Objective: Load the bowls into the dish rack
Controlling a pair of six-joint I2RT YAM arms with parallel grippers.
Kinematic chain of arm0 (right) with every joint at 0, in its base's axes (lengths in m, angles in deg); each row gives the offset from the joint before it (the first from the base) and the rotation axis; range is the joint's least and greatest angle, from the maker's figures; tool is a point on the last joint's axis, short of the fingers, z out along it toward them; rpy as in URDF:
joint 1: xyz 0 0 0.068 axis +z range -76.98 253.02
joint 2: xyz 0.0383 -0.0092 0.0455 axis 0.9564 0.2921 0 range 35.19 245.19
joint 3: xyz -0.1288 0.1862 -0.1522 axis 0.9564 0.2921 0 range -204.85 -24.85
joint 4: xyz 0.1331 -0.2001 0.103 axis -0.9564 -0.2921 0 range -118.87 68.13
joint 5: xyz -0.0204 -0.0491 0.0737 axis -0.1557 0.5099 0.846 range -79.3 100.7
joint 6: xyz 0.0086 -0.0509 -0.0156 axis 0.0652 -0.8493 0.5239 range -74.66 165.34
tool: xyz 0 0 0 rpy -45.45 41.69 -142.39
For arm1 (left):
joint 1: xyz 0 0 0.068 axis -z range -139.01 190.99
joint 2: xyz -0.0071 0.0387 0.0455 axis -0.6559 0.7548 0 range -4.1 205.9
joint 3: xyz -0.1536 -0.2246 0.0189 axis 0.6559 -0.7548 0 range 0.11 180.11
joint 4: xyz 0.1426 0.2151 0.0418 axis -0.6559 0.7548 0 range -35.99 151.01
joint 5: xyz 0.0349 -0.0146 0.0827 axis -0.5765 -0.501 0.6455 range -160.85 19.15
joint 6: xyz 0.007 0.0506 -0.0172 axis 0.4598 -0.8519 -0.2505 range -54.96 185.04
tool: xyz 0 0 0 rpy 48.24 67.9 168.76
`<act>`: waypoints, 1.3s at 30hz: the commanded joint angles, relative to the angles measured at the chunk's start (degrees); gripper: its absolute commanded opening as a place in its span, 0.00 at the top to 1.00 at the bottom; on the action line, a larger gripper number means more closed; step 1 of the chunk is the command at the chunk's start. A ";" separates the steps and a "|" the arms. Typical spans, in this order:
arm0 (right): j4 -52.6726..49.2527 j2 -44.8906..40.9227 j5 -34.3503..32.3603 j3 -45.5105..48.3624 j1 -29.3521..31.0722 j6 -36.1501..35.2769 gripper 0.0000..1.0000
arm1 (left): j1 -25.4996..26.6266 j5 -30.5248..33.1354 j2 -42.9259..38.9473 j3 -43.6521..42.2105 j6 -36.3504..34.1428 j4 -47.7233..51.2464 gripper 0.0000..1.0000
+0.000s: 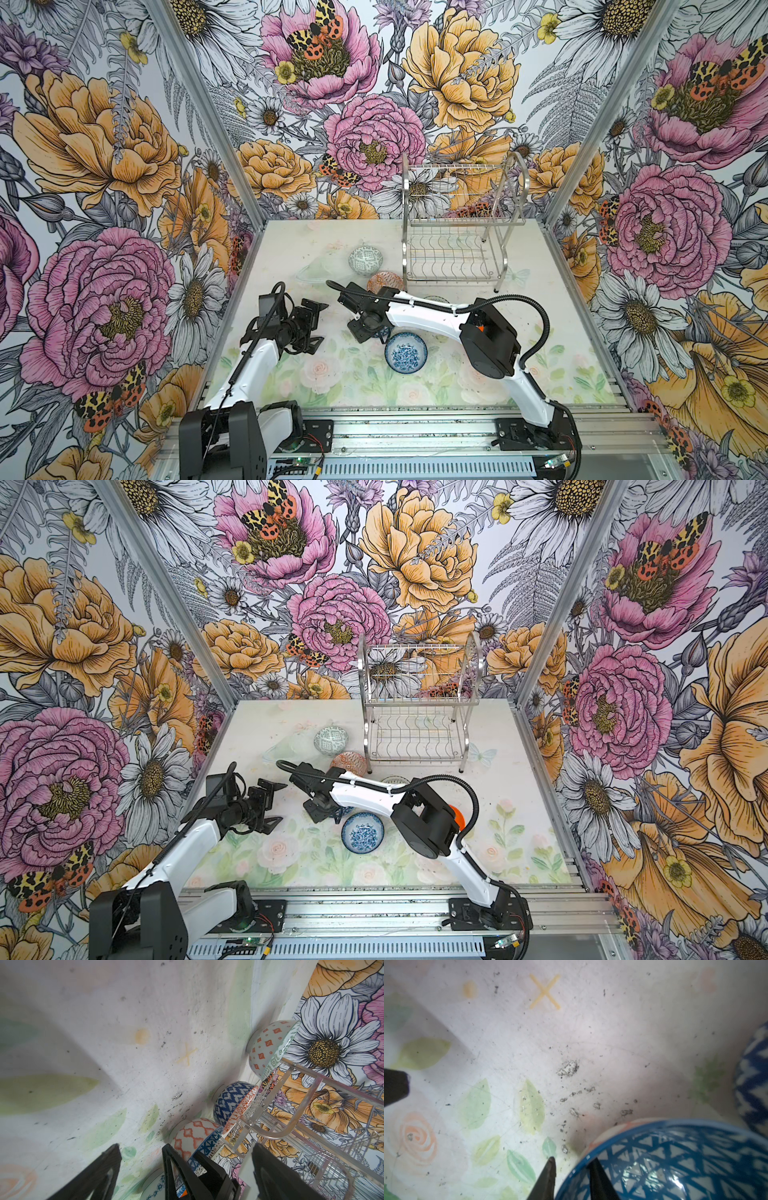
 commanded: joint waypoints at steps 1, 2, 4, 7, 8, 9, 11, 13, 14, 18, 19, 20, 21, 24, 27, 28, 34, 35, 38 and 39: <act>0.23 -0.65 0.47 -1.69 -0.68 0.05 0.82 | -0.47 -1.03 -0.18 -0.14 -0.01 -0.92 0.01; 0.21 -1.03 0.75 -1.90 -0.74 0.00 0.85 | -0.42 -0.90 -0.19 -0.07 -0.04 -0.82 0.01; 0.23 -1.80 1.55 -2.26 -1.03 -0.07 0.88 | -0.25 -0.81 -0.14 -0.05 -0.02 -0.87 0.01; 0.32 -3.26 3.40 -2.62 -1.60 0.02 0.92 | -0.16 -0.38 0.00 0.03 -0.26 -0.42 0.01; 0.32 -3.83 3.93 -2.56 -1.85 0.08 0.94 | -0.11 -0.37 0.01 0.03 -0.26 -0.41 0.01; 0.31 -4.57 4.43 -2.36 -2.12 0.25 0.96 | -0.08 -0.29 -0.02 0.12 -0.28 -0.33 0.02; 0.36 -6.09 5.18 -1.73 -2.42 0.31 0.97 | 0.16 0.01 -0.08 0.30 -0.34 -0.20 0.01; 0.32 -7.57 5.75 -1.21 -2.62 -0.23 0.99 | 0.51 0.45 -0.15 0.57 -0.35 -0.05 0.01; 0.36 -8.29 6.06 -0.80 -2.56 -0.45 1.00 | 0.69 0.81 -0.21 0.73 -0.36 -0.02 0.01; 0.49 -10.62 8.92 0.22 -2.67 -0.96 1.00 | 1.78 1.88 -0.52 1.16 -0.21 0.11 0.01; 0.49 -11.31 9.54 0.49 -2.63 -1.02 1.00 | 2.17 2.21 -0.55 1.33 -0.12 0.26 0.01; 0.50 -11.95 10.14 0.64 -2.67 -1.08 1.00 | 2.64 2.66 -0.57 1.61 -0.08 0.39 0.01; 0.53 -12.75 10.63 1.02 -2.71 -1.31 1.00 | 3.31 3.08 -0.66 1.94 0.08 0.38 0.02; 0.60 -15.38 11.25 2.45 -2.97 -1.67 1.00 | 5.91 4.88 -0.53 3.19 0.58 0.57 0.01; 1.21 -18.40 12.34 4.64 -3.90 -1.46 1.00 | 8.73 6.44 0.29 4.48 1.14 0.59 0.01; 1.54 -19.42 12.59 5.56 -4.37 -1.39 1.00 | 9.54 6.90 0.67 4.94 1.14 0.58 0.01; 6.40 -28.00 12.97 14.17 -8.54 0.02 1.00 | 14.55 11.21 2.88 8.63 1.69 0.49 0.01; 7.55 -29.61 13.34 15.91 -9.26 0.13 1.00 | 15.23 11.66 3.54 9.39 1.75 0.44 0.01; 11.05 -33.90 15.71 21.31 -12.21 0.86 1.00 | 17.29 12.32 5.96 11.82 1.45 0.46 0.01; 12.89 -35.40 16.90 23.41 -13.03 1.25 1.00 | 17.94 12.52 6.82 12.71 1.24 0.40 0.01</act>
